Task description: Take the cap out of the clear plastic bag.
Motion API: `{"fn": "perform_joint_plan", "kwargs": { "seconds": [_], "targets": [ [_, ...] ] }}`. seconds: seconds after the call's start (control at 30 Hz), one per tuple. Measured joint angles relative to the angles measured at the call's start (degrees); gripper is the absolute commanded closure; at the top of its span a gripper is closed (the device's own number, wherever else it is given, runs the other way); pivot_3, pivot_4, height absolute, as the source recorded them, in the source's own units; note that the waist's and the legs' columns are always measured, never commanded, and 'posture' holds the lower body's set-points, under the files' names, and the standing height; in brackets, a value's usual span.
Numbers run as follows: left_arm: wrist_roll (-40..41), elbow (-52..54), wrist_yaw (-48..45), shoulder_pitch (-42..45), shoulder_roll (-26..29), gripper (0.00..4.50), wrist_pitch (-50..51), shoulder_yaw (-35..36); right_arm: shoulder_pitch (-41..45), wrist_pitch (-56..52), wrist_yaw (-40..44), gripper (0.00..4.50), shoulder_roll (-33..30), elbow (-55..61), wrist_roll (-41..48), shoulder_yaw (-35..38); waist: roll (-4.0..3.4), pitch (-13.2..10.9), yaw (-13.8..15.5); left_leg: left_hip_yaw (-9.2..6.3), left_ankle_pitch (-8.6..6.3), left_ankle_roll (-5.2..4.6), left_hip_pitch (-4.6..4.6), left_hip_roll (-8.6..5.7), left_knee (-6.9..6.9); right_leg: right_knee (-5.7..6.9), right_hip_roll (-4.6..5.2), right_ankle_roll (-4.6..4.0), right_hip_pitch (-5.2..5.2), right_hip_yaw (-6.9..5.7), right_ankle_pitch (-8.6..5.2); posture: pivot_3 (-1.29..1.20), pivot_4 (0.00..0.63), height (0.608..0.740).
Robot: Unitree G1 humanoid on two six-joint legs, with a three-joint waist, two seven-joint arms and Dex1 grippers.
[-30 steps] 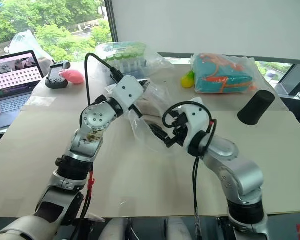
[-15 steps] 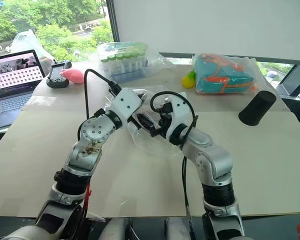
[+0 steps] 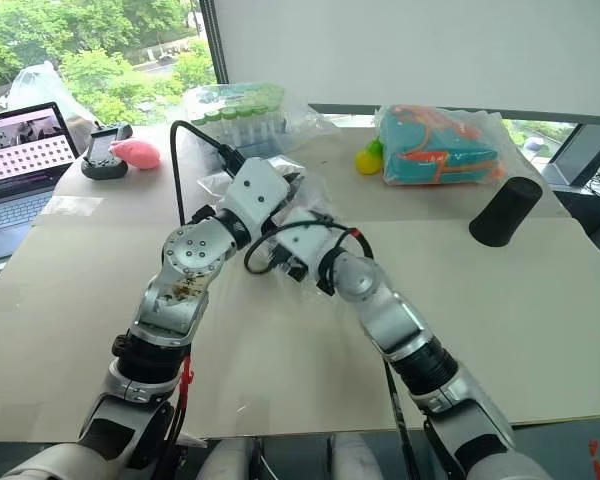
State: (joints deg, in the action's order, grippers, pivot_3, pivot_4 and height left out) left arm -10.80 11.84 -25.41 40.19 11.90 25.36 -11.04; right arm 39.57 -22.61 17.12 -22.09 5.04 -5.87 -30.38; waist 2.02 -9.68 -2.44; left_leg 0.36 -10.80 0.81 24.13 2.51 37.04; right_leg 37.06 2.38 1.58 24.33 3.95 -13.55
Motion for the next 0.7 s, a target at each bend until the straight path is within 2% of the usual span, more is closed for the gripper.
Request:
{"fn": "perform_joint_plan", "kwargs": {
  "seconds": [0.07,0.13,0.23,0.4,0.6,0.7],
  "targets": [
    [0.0,-0.2,0.2,0.0,0.0,4.42,0.0,0.1,0.7,5.5,0.1,0.0,-1.5,-3.8,-6.7,-3.1,0.0,0.0,0.0,0.0,0.0,0.0,-0.01,0.0,0.01,0.0,0.01,0.0,-0.02,0.0,0.0,0.0,0.15,0.74],
    [-0.1,-0.4,0.5,0.0,0.1,4.42,0.0,0.1,0.7,7.8,-0.1,0.0,-1.4,-5.9,-9.6,-3.6,0.0,0.0,0.0,0.0,0.0,0.01,0.0,0.0,0.01,0.01,0.01,-0.01,-0.01,0.0,0.01,0.0,0.15,0.74],
    [-0.3,-1.0,1.5,0.0,0.5,4.42,0.0,1.2,2.8,10.0,-3.4,0.0,1.5,-11.1,-14.3,-3.5,0.0,0.0,-0.3,0.01,0.0,0.01,-0.04,0.01,0.01,0.05,0.0,-0.02,0.01,0.04,0.02,0.0,0.15,0.74],
    [-0.9,-1.7,2.9,-0.1,1.0,4.42,0.8,2.7,6.4,12.1,-9.5,0.0,8.5,-19.8,-17.1,-2.4,0.0,0.0,-0.2,-0.01,0.0,0.01,-0.03,0.03,-0.03,0.05,-0.01,-0.04,0.02,0.02,0.03,0.0,0.15,0.74],
    [-1.5,-2.8,3.9,-0.1,1.2,4.42,1.2,3.6,8.8,16.1,-13.4,0.0,13.2,-27.6,-17.5,-0.9,0.0,0.0,0.1,-0.02,0.0,0.01,0.01,0.01,-0.03,0.03,0.05,-0.05,0.02,-0.02,0.04,0.0,0.15,0.74],
    [-1.6,-2.8,4.0,-0.1,1.2,4.5,1.2,3.6,8.8,17.6,-13.9,1.02,13.6,-28.6,-17.5,-0.4,0.0,0.0,0.0,-0.02,0.0,0.01,0.01,0.01,-0.03,0.03,0.06,-0.04,0.02,-0.02,0.04,0.0,0.15,0.74]
  ]
}}
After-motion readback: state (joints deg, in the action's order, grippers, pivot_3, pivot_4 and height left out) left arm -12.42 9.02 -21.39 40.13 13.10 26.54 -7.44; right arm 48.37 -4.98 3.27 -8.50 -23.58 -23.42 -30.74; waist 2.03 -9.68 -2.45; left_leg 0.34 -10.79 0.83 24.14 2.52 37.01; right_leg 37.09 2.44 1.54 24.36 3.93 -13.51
